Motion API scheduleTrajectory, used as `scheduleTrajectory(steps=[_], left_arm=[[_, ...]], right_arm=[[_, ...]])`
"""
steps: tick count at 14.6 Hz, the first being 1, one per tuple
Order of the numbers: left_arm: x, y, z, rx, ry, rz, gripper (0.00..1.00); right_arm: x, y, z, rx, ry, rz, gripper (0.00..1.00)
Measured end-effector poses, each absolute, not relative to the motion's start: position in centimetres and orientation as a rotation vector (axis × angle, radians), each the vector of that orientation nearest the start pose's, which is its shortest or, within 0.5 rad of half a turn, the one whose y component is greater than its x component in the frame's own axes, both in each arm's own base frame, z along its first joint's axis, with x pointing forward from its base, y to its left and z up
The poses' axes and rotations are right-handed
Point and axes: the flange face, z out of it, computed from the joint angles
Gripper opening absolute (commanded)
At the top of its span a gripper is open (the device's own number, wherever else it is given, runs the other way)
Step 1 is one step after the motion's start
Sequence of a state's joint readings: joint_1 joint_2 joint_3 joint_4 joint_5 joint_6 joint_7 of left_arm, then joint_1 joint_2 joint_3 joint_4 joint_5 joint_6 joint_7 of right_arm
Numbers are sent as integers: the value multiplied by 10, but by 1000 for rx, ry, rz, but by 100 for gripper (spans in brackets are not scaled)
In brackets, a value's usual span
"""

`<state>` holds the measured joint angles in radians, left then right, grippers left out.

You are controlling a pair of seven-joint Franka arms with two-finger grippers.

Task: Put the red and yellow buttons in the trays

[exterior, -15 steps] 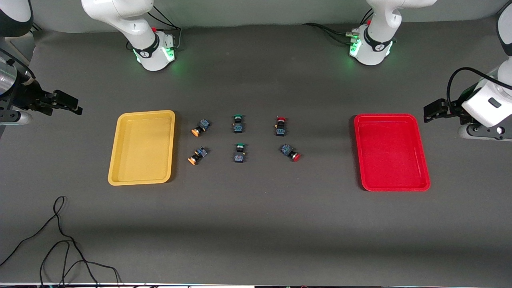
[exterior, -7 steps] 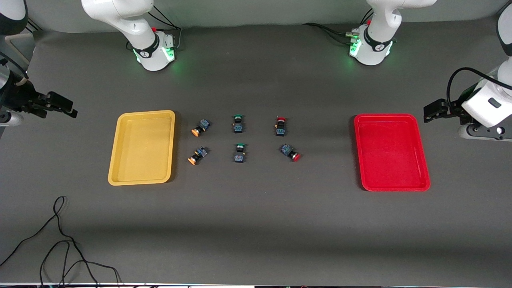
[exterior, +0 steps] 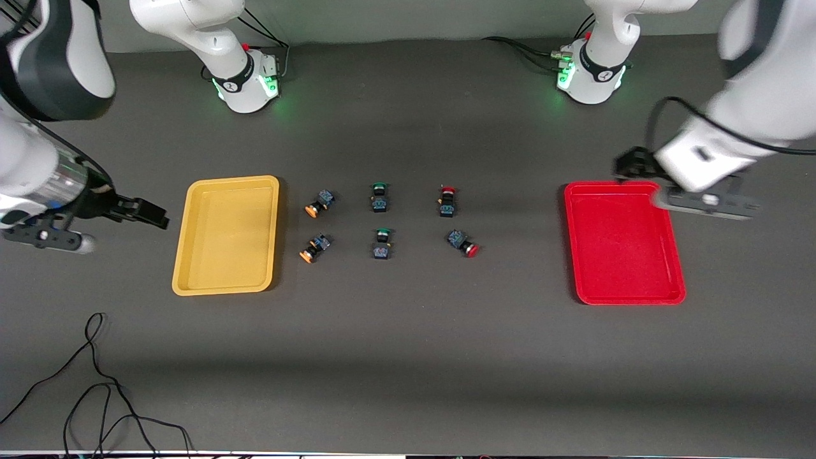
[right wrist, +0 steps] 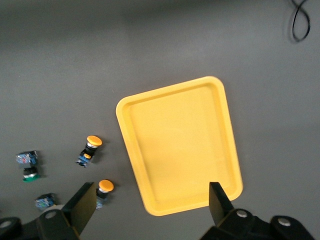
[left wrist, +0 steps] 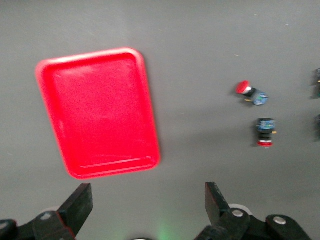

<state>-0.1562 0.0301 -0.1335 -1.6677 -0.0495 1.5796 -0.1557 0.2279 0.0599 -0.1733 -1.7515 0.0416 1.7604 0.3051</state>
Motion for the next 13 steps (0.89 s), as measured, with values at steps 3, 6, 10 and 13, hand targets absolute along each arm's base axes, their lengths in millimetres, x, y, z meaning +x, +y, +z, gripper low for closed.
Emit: scheduleTrajectory(steps=[3, 6, 10, 13], left_arm=[[493, -267, 554, -3146, 120, 177, 100], [447, -356, 533, -3163, 30, 112, 100], [403, -423, 493, -3183, -10, 83, 100], [386, -433, 432, -3199, -10, 59, 100]], right_arm=[[565, 96, 512, -3033, 661, 158, 100], [545, 180, 464, -3031, 775, 176, 100], [512, 231, 386, -3002, 913, 184, 100], [487, 233, 334, -2981, 953, 170, 100]])
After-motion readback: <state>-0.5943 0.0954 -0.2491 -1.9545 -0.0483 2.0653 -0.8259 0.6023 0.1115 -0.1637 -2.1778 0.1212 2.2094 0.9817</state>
